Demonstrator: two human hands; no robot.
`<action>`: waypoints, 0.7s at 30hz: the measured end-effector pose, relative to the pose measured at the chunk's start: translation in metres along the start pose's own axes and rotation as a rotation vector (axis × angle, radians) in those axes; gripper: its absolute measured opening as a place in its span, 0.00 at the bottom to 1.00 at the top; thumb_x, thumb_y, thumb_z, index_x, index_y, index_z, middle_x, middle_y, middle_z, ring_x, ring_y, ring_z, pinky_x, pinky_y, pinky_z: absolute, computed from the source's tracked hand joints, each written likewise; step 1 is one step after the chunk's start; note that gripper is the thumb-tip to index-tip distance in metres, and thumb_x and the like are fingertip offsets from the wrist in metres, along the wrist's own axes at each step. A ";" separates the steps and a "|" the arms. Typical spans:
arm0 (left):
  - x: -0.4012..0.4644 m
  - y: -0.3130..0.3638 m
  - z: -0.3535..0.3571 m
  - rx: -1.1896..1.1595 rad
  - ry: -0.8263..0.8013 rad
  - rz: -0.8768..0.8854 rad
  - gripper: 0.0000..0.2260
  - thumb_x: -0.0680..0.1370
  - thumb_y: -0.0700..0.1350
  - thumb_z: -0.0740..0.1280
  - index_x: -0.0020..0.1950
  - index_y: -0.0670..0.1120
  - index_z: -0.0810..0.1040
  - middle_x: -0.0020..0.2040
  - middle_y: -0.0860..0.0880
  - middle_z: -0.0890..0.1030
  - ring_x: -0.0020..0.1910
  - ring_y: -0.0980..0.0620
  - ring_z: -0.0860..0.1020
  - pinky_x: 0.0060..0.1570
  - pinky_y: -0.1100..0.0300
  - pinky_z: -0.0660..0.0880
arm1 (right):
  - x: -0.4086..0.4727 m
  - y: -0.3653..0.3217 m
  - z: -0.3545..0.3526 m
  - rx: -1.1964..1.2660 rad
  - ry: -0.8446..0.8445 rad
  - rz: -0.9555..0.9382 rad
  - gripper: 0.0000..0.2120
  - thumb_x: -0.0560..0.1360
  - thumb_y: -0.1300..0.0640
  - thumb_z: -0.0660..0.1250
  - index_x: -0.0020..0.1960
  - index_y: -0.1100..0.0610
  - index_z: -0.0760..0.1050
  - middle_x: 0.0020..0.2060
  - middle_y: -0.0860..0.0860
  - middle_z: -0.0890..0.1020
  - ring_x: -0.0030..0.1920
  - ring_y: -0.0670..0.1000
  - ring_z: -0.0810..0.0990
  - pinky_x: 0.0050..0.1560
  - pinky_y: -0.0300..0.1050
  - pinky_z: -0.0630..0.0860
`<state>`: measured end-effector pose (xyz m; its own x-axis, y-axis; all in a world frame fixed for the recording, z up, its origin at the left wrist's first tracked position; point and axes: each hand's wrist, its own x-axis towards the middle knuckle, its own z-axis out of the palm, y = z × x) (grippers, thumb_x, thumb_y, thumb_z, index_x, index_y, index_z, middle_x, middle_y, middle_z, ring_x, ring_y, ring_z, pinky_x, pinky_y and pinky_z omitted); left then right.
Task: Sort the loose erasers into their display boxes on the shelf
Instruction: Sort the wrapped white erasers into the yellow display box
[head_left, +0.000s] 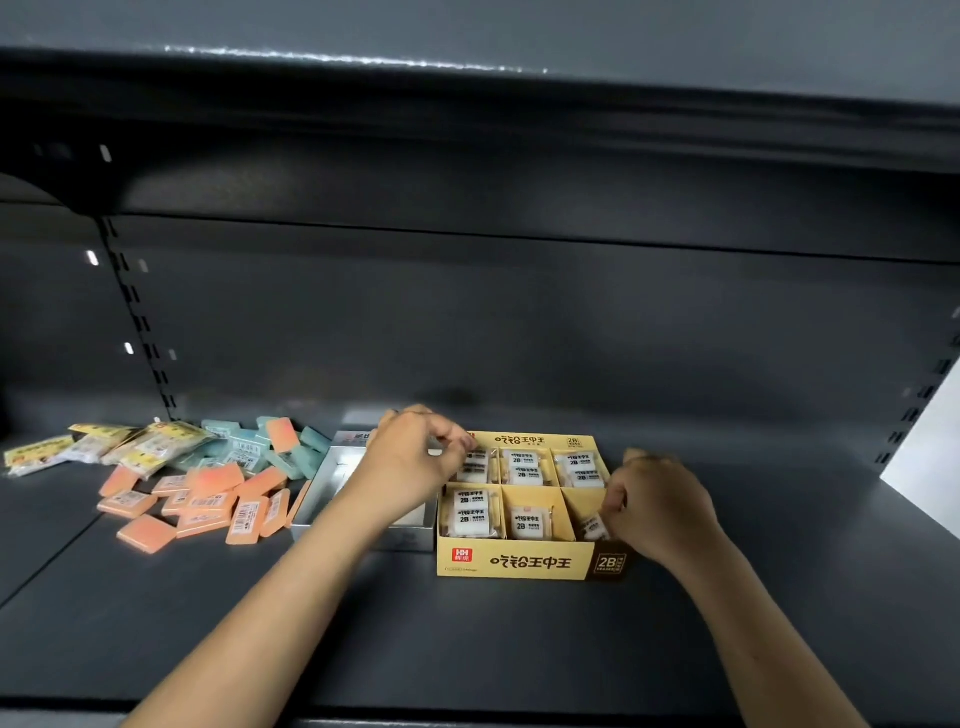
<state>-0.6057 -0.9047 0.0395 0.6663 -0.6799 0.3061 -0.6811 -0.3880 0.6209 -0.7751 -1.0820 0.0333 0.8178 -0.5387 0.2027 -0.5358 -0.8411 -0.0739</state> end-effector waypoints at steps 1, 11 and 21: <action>0.000 -0.001 -0.002 -0.003 0.006 0.003 0.13 0.74 0.48 0.65 0.34 0.65 0.76 0.46 0.56 0.80 0.56 0.50 0.73 0.59 0.53 0.70 | 0.001 0.002 0.001 -0.001 -0.065 -0.009 0.07 0.73 0.49 0.69 0.46 0.52 0.80 0.47 0.46 0.75 0.47 0.45 0.73 0.46 0.38 0.73; 0.002 -0.010 -0.019 -0.026 0.081 0.025 0.15 0.75 0.43 0.65 0.34 0.62 0.77 0.40 0.62 0.79 0.52 0.57 0.74 0.63 0.46 0.68 | 0.000 0.005 -0.013 0.206 -0.037 -0.002 0.13 0.77 0.47 0.62 0.40 0.53 0.79 0.40 0.46 0.72 0.38 0.42 0.73 0.35 0.33 0.63; -0.020 -0.048 -0.064 -0.025 0.177 -0.079 0.08 0.71 0.51 0.62 0.33 0.61 0.77 0.38 0.61 0.79 0.49 0.54 0.76 0.61 0.48 0.69 | 0.022 -0.066 -0.033 0.432 0.117 -0.165 0.15 0.77 0.50 0.63 0.34 0.55 0.78 0.38 0.47 0.73 0.40 0.44 0.72 0.36 0.38 0.65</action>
<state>-0.5667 -0.8324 0.0501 0.7619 -0.5272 0.3762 -0.6182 -0.4188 0.6652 -0.7290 -1.0363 0.0752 0.8422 -0.4080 0.3524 -0.2438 -0.8713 -0.4258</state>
